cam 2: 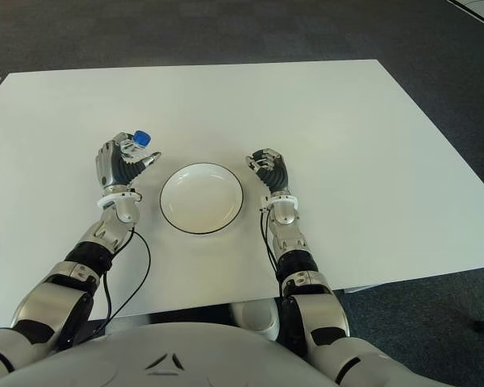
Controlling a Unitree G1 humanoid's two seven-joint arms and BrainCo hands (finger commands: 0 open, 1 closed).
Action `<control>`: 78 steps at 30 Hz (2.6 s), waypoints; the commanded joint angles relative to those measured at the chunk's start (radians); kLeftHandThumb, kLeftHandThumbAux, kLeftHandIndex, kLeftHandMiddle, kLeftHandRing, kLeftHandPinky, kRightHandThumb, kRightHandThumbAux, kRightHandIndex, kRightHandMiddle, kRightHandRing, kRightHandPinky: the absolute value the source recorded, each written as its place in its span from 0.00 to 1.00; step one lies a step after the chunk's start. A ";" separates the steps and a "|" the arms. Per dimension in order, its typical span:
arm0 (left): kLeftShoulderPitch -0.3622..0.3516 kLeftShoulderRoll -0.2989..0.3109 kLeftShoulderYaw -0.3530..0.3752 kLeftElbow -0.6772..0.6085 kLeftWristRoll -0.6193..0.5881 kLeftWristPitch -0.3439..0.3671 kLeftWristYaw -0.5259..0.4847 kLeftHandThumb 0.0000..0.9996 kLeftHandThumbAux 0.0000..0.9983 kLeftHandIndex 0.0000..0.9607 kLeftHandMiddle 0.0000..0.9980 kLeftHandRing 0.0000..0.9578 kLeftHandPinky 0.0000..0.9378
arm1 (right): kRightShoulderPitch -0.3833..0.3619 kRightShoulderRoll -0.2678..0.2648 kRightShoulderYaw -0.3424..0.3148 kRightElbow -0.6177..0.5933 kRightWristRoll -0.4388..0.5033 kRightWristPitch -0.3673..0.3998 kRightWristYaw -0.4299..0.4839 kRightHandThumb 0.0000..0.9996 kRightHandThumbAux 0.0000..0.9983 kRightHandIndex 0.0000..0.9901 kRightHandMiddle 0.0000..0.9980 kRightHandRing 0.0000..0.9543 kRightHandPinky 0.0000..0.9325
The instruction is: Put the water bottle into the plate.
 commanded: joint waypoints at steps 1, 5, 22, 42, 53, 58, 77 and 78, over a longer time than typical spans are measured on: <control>0.027 0.027 0.025 -0.148 0.018 0.045 -0.017 0.85 0.67 0.41 0.53 0.91 0.91 | 0.006 0.003 0.004 0.011 0.000 0.012 -0.001 0.71 0.73 0.43 0.51 0.54 0.57; 0.046 0.030 0.033 -0.215 0.027 0.071 -0.033 0.85 0.67 0.41 0.53 0.91 0.92 | 0.007 0.002 0.006 0.012 0.000 0.005 0.001 0.71 0.73 0.43 0.51 0.55 0.57; 0.098 0.069 0.045 -0.483 0.101 0.063 -0.045 0.85 0.67 0.41 0.53 0.92 0.91 | 0.012 -0.001 0.017 0.004 -0.003 0.003 -0.003 0.70 0.73 0.43 0.52 0.56 0.58; 0.196 0.062 0.000 -0.773 0.258 0.095 -0.146 0.85 0.67 0.41 0.53 0.92 0.90 | 0.010 0.004 0.018 0.006 0.002 0.007 0.001 0.71 0.73 0.43 0.52 0.55 0.57; 0.256 0.066 -0.082 -0.864 0.370 0.152 -0.286 0.85 0.67 0.42 0.54 0.91 0.91 | 0.009 0.007 0.019 0.005 -0.001 0.015 -0.005 0.71 0.73 0.43 0.52 0.55 0.58; 0.263 0.105 -0.115 -0.857 0.365 0.093 -0.353 0.85 0.67 0.41 0.54 0.91 0.90 | 0.009 0.007 0.020 0.004 -0.003 0.015 -0.006 0.71 0.73 0.43 0.53 0.56 0.58; 0.166 0.123 -0.248 -0.657 0.431 0.000 -0.407 0.85 0.67 0.41 0.54 0.90 0.91 | 0.012 0.006 0.023 0.004 -0.005 0.007 -0.004 0.71 0.73 0.43 0.52 0.55 0.58; 0.160 0.123 -0.254 -0.646 0.437 0.000 -0.404 0.85 0.67 0.41 0.54 0.90 0.91 | 0.012 0.006 0.023 0.003 -0.005 0.007 -0.005 0.71 0.73 0.43 0.52 0.55 0.58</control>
